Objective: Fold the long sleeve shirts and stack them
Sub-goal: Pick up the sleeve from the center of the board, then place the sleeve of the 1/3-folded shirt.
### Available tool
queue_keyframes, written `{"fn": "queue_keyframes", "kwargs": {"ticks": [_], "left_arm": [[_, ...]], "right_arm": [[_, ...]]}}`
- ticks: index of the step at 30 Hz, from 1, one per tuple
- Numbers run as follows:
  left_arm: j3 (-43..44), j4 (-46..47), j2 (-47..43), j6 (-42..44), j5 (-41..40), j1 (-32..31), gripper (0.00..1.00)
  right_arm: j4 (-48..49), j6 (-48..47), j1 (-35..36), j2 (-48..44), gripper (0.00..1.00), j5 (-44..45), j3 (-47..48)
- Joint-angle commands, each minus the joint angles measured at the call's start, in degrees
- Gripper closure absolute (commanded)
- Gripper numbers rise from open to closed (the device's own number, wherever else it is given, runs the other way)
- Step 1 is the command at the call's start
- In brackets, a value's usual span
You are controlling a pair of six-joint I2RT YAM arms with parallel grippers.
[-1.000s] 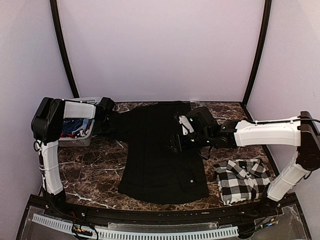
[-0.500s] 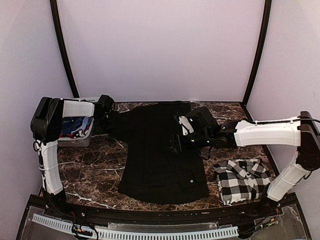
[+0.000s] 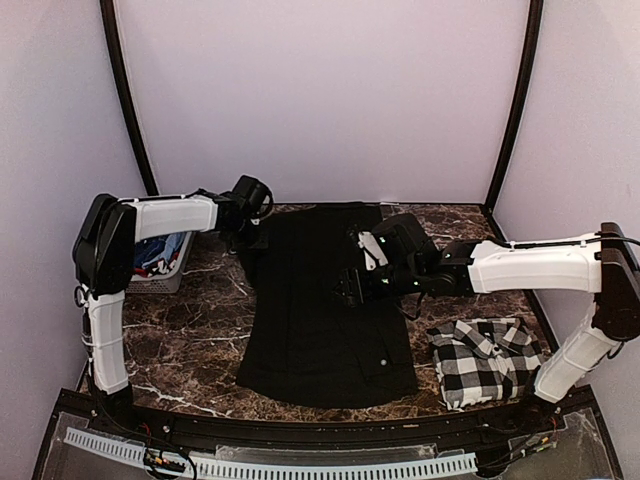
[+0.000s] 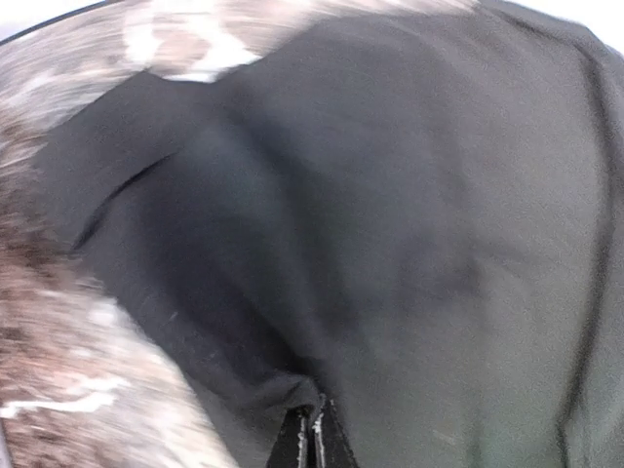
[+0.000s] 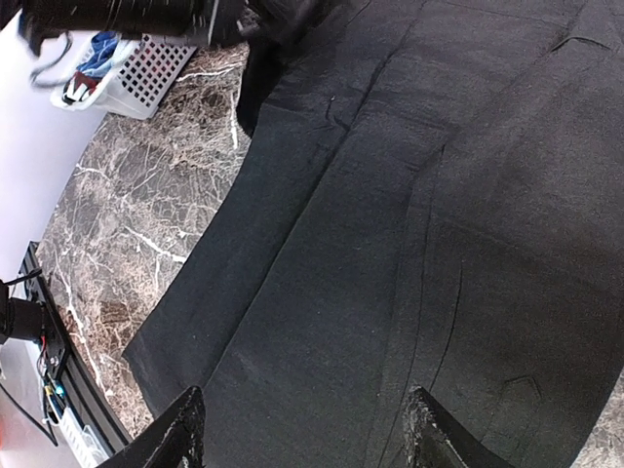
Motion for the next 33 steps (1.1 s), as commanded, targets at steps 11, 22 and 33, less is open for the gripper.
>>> {"fn": "queue_keyframes", "kwargs": {"ticks": [11,22,33], "left_arm": [[2.45,-2.22,2.22,6.35,7.26,-8.47,0.71],[0.33,-4.32,-5.23,-3.26,4.29,-8.04,0.49],[-23.52,5.55,-20.39,-25.45,9.59,-2.05,0.47]], "right_arm": [[2.88,1.61,-0.28,-1.78,0.34,2.20,-1.10],[2.08,1.27,-0.37,-1.99,0.33,4.38,-0.89],[0.89,-0.02,-0.32,-1.64,0.33,5.45,-0.21]]}}
